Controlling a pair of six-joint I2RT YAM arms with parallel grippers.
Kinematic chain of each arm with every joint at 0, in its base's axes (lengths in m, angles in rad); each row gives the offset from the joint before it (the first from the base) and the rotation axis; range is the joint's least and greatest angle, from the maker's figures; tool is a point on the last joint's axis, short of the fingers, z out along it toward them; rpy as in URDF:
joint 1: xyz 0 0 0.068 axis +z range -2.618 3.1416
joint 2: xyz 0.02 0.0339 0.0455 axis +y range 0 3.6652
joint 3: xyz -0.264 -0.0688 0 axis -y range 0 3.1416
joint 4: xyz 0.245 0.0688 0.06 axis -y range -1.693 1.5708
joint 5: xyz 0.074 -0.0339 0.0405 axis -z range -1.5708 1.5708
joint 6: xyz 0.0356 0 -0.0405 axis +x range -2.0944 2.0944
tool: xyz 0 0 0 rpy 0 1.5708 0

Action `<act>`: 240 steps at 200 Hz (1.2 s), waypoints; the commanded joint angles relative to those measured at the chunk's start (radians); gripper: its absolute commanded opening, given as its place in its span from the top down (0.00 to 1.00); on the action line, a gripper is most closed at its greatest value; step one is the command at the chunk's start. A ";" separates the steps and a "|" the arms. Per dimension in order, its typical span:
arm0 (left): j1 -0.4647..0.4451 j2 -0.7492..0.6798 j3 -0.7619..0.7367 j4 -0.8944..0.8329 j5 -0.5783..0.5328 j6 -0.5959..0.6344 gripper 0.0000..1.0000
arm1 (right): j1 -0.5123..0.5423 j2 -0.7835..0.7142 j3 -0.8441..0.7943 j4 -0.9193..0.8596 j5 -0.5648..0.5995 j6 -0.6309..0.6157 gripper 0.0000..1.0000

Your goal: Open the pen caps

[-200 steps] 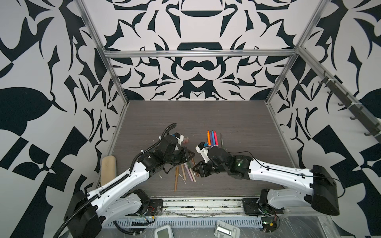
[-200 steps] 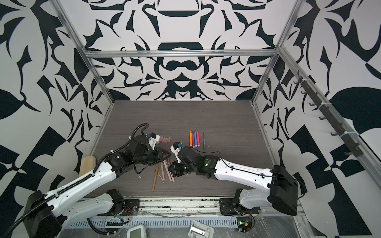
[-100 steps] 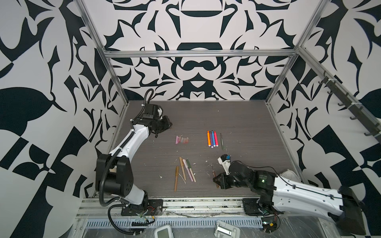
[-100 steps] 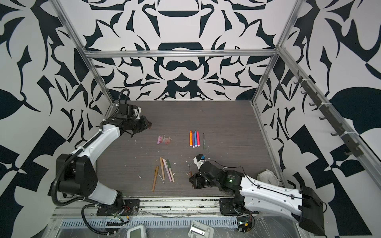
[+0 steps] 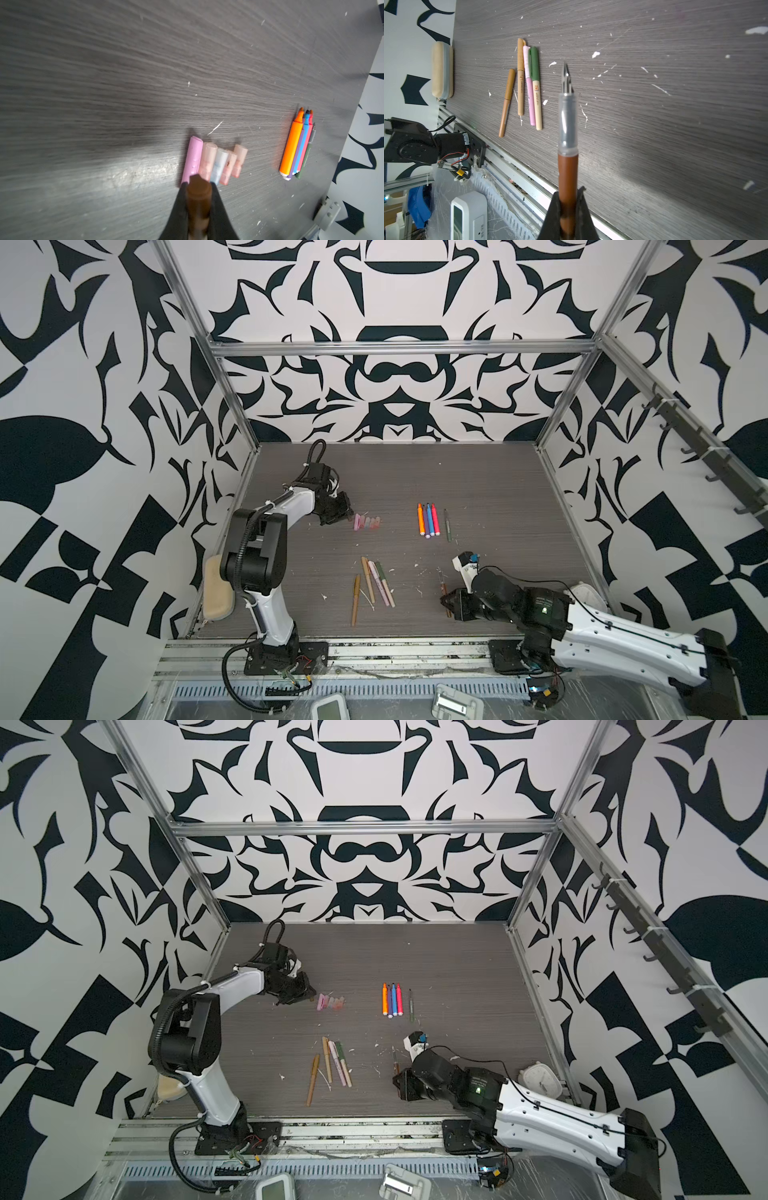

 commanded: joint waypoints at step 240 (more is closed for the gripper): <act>0.029 -0.247 -0.085 -0.044 0.027 -0.068 0.67 | -0.530 0.230 0.263 -0.133 -0.274 -0.373 1.00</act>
